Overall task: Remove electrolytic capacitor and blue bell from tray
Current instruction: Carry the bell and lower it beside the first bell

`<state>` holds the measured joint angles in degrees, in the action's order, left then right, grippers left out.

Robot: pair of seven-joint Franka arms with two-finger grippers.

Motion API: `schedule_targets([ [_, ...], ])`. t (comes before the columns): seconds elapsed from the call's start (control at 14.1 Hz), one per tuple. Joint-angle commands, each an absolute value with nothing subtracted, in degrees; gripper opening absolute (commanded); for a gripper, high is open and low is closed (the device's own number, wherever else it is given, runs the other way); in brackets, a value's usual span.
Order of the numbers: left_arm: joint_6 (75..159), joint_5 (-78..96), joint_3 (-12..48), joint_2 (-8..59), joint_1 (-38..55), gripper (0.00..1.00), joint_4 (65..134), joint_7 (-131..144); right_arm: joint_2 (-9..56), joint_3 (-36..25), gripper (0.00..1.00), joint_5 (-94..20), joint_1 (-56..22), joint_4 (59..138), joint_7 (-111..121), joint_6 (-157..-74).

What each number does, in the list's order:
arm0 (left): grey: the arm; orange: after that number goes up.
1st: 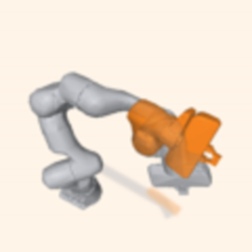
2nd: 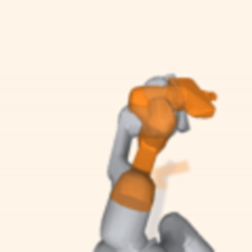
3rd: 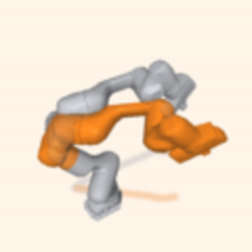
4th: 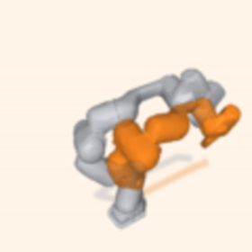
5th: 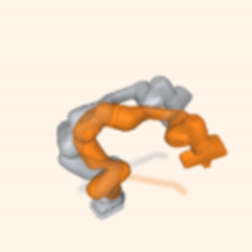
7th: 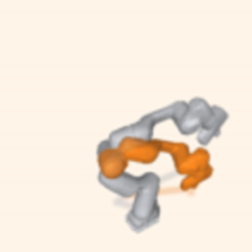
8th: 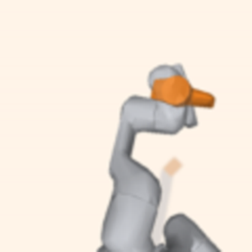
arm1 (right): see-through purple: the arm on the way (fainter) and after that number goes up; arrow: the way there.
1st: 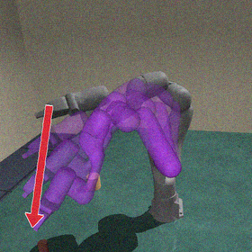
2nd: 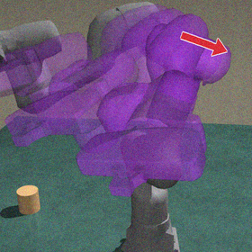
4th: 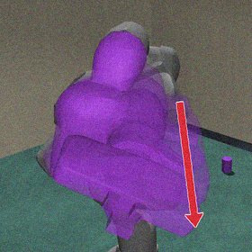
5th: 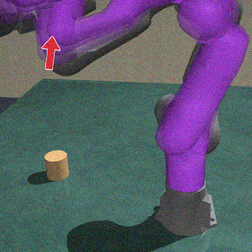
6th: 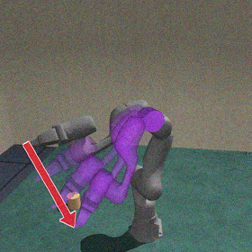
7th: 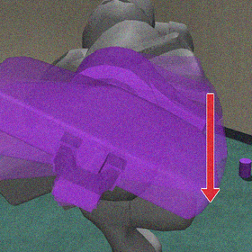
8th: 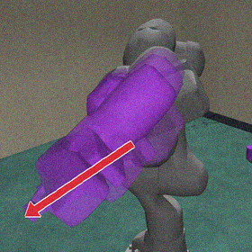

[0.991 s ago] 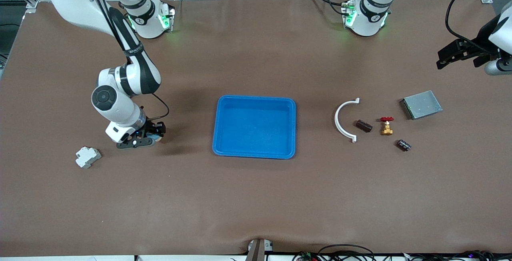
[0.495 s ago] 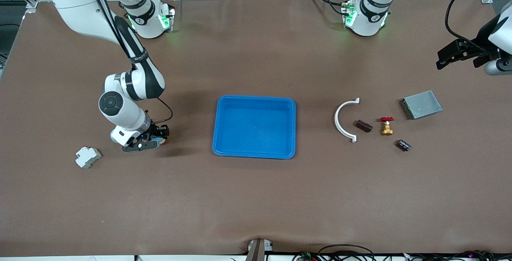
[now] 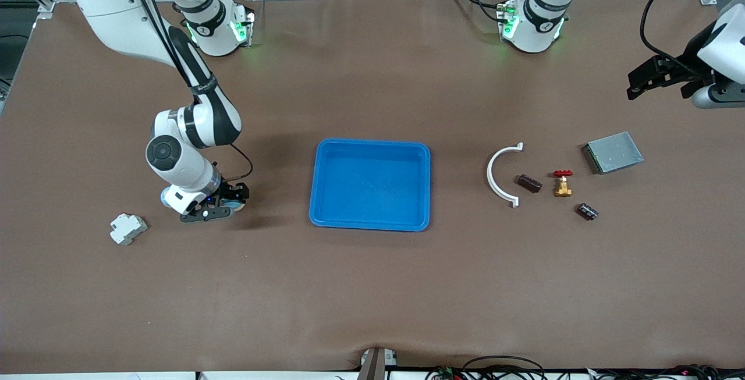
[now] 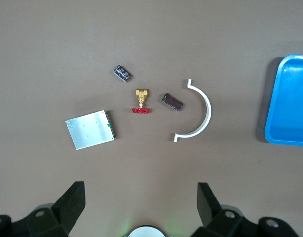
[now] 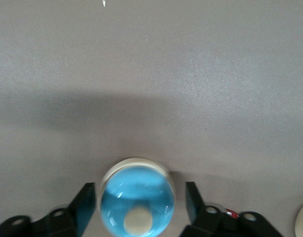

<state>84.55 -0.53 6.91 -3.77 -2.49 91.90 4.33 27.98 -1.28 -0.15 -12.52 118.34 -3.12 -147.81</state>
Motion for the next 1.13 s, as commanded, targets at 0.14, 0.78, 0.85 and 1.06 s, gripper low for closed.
schedule_targets([
  [0.14, 83.5, -1.0, 7.7, -4.3, -2.6, 1.00, 91.6, 3.3, 27.4, -0.8, 1.00, -0.7, -12.7, 115.5, -3.0, -145.0],
  [0.78, 82.6, -4.5, 9.6, -4.2, -2.5, 1.00, 91.1, 3.3, 15.4, -1.3, 1.00, -0.7, -11.6, 105.8, -3.8, -113.1],
  [0.85, 82.6, -4.8, 10.0, -4.2, -2.5, 1.00, 91.1, 3.3, 14.2, -1.3, 1.00, -0.7, -11.0, 105.0, -3.8, -110.3],
  [1.06, 82.7, -4.7, 10.1, -4.6, -3.0, 1.00, 91.2, 2.9, 10.5, -0.9, 1.00, -0.7, -8.9, 103.1, -3.8, -103.3],
])
